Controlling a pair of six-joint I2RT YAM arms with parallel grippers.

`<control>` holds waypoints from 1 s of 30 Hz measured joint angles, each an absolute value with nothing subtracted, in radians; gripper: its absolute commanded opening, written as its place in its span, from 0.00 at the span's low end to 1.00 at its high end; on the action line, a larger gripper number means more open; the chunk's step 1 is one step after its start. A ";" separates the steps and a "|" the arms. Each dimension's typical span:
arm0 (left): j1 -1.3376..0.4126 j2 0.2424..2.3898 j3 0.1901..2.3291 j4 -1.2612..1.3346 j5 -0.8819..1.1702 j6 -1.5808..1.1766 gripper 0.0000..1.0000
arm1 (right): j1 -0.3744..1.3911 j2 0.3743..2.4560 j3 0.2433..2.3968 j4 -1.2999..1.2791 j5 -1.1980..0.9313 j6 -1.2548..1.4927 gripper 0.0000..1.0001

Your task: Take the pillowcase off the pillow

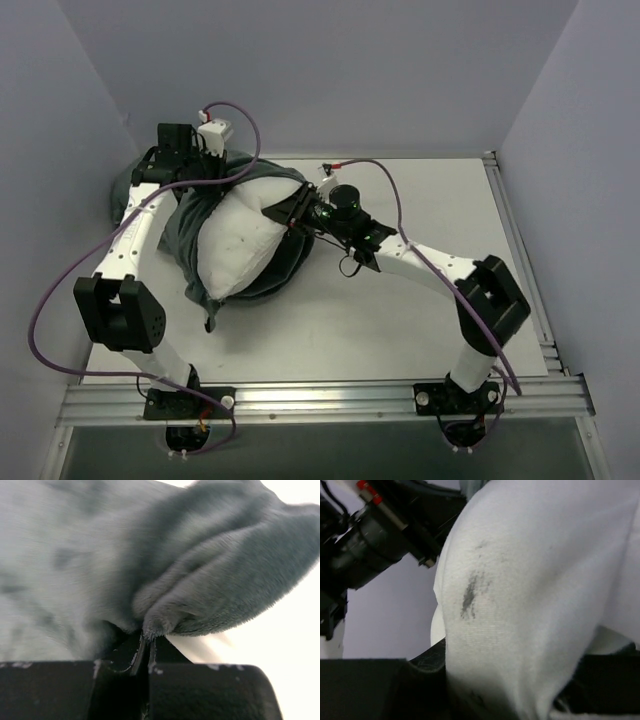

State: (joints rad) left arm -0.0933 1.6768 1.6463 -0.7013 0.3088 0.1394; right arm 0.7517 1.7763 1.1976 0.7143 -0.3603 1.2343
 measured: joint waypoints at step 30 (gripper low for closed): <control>-0.142 1.719 1.747 -0.783 0.532 0.218 0.92 | 0.627 1.358 1.391 0.040 -0.464 0.933 0.00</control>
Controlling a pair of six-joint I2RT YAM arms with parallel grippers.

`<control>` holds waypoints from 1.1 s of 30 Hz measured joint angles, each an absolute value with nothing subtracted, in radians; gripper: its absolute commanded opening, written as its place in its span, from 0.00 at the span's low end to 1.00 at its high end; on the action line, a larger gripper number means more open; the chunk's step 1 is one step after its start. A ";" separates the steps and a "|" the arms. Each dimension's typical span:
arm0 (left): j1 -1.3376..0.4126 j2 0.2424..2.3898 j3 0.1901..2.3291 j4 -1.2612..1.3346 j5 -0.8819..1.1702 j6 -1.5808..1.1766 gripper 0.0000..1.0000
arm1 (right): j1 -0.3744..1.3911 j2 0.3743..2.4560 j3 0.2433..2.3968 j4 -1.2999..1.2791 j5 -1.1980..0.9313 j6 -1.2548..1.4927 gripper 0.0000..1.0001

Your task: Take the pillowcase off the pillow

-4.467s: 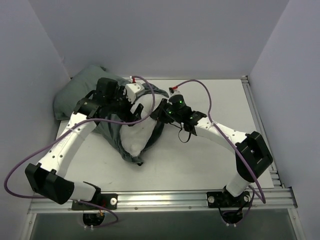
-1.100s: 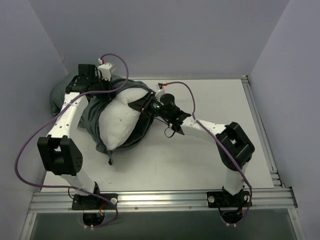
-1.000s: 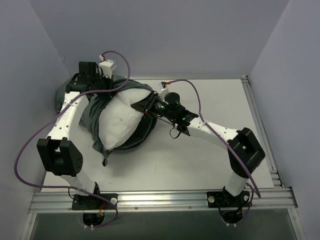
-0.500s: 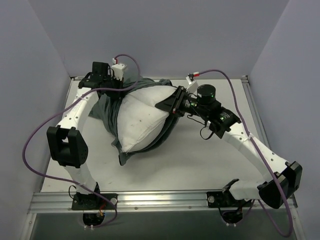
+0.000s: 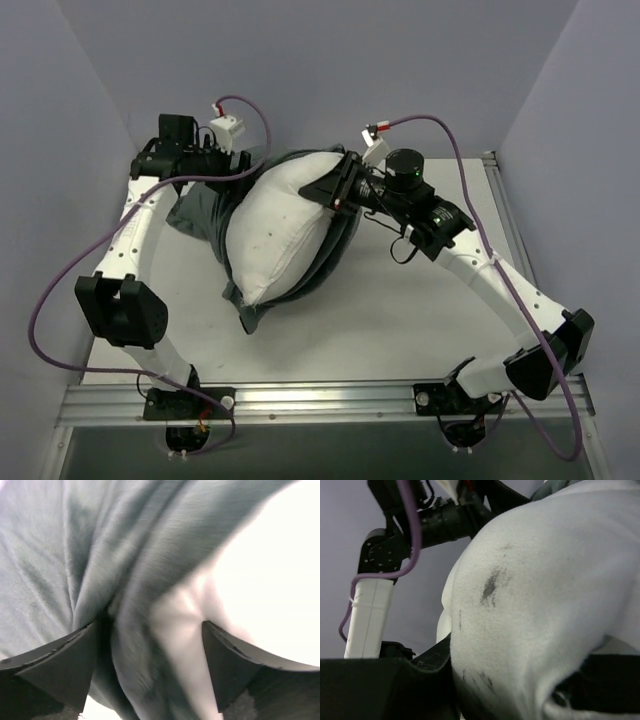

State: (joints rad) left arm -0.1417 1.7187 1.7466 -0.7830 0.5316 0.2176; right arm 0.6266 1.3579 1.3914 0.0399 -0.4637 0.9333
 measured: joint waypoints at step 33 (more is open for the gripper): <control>0.615 1.268 2.043 -1.329 1.103 0.518 0.96 | 0.746 1.978 2.348 0.059 0.080 0.881 0.00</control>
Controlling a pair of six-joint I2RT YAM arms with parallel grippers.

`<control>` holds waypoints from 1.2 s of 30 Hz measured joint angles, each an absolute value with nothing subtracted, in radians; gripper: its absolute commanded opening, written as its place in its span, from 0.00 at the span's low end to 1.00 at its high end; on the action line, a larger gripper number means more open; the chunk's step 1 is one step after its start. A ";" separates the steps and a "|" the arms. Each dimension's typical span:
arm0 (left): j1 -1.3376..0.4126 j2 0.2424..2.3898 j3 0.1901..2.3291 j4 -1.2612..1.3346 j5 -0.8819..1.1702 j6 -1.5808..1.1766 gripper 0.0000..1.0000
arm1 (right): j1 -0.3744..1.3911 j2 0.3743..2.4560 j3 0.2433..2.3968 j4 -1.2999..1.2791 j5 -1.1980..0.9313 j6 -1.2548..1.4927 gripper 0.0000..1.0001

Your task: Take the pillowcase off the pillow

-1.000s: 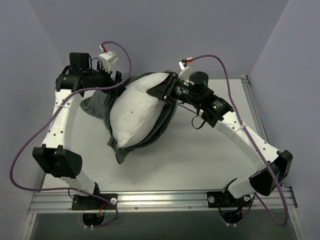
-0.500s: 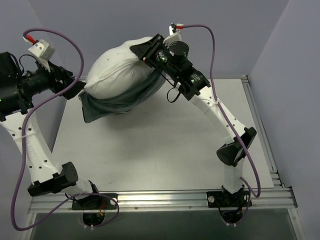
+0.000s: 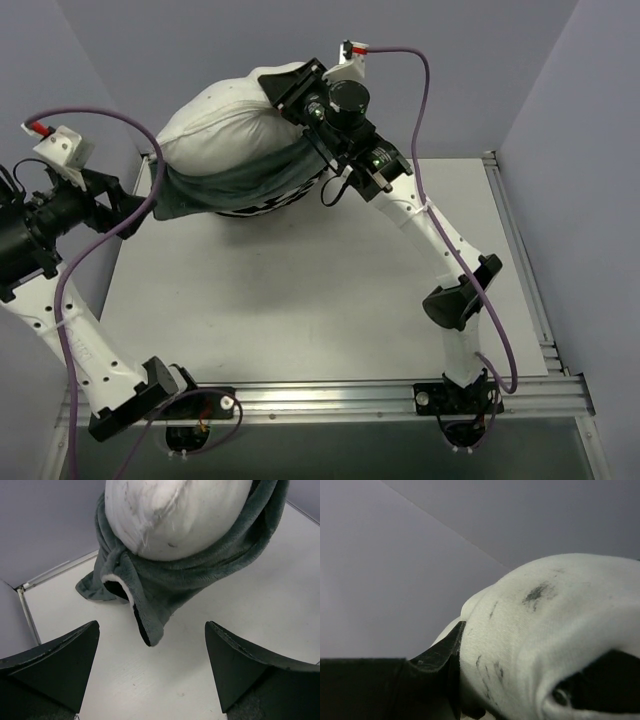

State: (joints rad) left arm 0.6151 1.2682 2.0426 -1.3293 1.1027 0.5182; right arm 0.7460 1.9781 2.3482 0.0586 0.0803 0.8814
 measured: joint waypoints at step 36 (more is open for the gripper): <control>0.215 1.428 1.233 -0.536 0.679 0.300 0.02 | 0.727 1.979 2.346 0.063 0.030 0.899 0.00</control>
State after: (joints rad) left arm 0.2146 1.4281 1.2331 -0.5358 0.6792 0.3004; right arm 0.7273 1.9785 2.3459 0.0628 0.0303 0.8989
